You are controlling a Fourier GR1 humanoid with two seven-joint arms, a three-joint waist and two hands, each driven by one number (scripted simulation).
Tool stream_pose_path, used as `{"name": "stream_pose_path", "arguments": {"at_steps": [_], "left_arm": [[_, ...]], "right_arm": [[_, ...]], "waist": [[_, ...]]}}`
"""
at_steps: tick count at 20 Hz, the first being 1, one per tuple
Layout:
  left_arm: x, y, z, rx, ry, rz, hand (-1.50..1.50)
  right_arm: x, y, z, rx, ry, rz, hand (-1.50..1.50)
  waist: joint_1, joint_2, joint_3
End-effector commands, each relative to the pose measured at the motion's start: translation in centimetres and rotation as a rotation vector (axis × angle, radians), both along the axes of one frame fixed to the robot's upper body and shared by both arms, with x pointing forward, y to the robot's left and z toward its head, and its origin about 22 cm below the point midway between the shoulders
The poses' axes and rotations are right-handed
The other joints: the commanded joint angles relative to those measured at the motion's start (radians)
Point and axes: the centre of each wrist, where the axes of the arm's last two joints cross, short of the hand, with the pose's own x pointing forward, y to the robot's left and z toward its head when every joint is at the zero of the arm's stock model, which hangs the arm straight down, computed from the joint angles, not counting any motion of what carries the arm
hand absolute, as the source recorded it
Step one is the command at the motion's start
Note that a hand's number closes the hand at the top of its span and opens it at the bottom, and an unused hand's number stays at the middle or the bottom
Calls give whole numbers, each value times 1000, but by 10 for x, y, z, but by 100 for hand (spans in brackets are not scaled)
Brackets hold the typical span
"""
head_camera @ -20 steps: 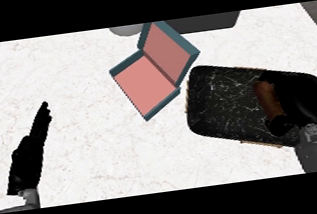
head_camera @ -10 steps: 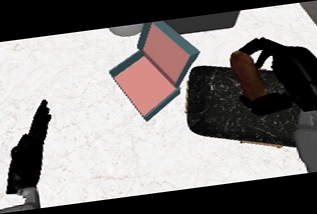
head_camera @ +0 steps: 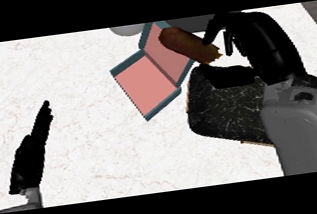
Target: Pick the sweet potato from the tray and place it in the cardboard box
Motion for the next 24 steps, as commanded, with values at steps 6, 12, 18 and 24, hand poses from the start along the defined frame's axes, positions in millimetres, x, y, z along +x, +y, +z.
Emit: {"name": "stream_pose_path", "arguments": {"at_steps": [6,12,18,24], "left_arm": [[-9,-5,1,1,-7,-20,0],[20,6,20,-3,-8,-32,0],[12,-5,-3,-14,-10,-39,0],[11,-13,-2,15,-27,-51,0]], "right_arm": [[58,61,8,-15,55,-21,150],[90,85,-9,-59,170,4,150],[111,109,-34,-108,223,-65,150],[126,103,-55,-9,309,-110,-150]], "waist": [[13,3,0],[15,8,0],[38,13,-1],[50,17,0]]}}
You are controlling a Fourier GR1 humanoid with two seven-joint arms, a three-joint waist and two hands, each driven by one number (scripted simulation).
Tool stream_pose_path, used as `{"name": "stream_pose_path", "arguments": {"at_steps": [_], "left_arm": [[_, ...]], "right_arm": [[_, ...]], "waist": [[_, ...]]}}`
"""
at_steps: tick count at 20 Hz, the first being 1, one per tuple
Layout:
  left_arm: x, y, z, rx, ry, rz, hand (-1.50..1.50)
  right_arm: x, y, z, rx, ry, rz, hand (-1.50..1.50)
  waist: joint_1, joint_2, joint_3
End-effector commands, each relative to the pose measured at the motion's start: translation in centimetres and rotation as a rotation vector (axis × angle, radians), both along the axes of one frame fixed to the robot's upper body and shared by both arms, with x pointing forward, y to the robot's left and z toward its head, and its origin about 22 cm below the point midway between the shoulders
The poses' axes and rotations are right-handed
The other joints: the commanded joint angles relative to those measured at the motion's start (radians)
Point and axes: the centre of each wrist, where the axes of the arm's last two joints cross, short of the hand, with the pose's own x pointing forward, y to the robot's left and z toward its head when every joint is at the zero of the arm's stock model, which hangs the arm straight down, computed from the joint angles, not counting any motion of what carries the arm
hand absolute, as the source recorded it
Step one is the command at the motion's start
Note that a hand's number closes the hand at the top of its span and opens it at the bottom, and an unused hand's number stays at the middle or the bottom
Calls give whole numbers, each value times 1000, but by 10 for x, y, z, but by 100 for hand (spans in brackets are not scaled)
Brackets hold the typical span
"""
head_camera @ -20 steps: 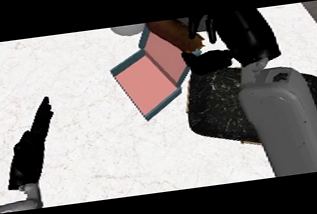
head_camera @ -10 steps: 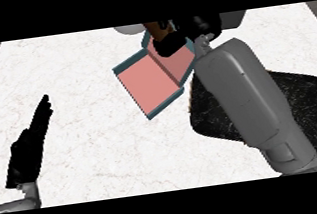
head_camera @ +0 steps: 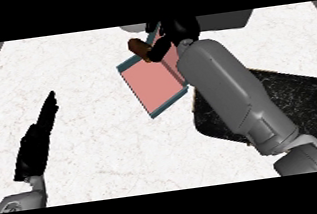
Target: Pick the sweet potato from the tray and place it in the cardboard box
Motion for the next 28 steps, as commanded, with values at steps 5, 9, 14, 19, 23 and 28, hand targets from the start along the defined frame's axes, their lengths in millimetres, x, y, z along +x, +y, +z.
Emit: {"name": "stream_pose_path", "arguments": {"at_steps": [5,9,14,19,23,28], "left_arm": [[-13,-9,2,9,-6,-15,0],[6,-2,5,6,-1,-13,0],[-4,-1,-3,-11,-1,-3,0],[-13,1,-6,-3,9,24,0],[-19,7,-15,-16,18,37,0],[-21,6,-8,1,11,61,0]], "right_arm": [[12,-4,-24,91,15,-33,-150],[12,-11,-25,278,-110,-106,-150],[14,-27,-23,529,-224,-220,-150],[23,-60,-10,726,-288,-240,-150],[23,-123,-22,742,-328,-351,-150],[11,-204,-35,752,-374,-432,-150]], "waist": [[26,6,1],[20,12,1],[5,6,2],[-18,0,2],[-47,-11,1],[-54,-13,1]]}}
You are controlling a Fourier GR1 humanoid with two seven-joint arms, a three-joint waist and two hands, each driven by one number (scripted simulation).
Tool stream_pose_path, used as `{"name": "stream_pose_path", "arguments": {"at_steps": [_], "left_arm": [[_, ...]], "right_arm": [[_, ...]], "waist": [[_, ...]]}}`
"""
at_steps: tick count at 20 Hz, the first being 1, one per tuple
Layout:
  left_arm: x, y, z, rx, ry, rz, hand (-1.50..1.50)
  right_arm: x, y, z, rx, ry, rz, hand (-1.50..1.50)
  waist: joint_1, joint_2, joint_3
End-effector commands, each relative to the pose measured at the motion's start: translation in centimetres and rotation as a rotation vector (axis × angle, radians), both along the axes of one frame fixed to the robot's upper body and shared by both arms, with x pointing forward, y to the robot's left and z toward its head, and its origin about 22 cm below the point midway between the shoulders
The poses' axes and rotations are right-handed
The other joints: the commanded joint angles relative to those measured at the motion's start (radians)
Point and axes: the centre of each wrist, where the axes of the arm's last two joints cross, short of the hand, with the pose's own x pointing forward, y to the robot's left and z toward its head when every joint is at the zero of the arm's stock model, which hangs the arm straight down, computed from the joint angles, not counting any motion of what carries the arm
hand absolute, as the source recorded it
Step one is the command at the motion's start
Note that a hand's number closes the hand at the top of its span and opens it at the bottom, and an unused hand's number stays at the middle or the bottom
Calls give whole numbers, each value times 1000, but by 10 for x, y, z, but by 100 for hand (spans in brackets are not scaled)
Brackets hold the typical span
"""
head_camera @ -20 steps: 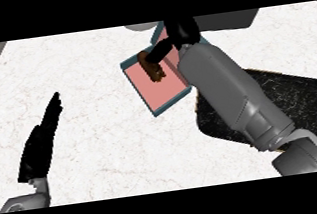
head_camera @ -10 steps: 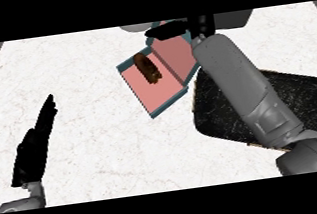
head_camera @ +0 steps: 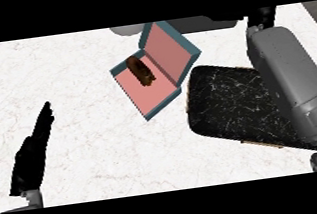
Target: Pick the sweet potato from the tray and place it in the cardboard box
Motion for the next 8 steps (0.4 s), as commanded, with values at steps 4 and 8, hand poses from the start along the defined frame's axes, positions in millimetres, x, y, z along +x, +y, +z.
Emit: {"name": "stream_pose_path", "arguments": {"at_steps": [4,8], "left_arm": [[1,19,5,-8,10,33,0],[2,7,3,7,6,25,0]], "right_arm": [[-26,-113,6,17,-34,-13,-150],[-44,-154,7,-4,-21,36,-150]], "waist": [[-22,-6,0],[-12,-3,0]]}}
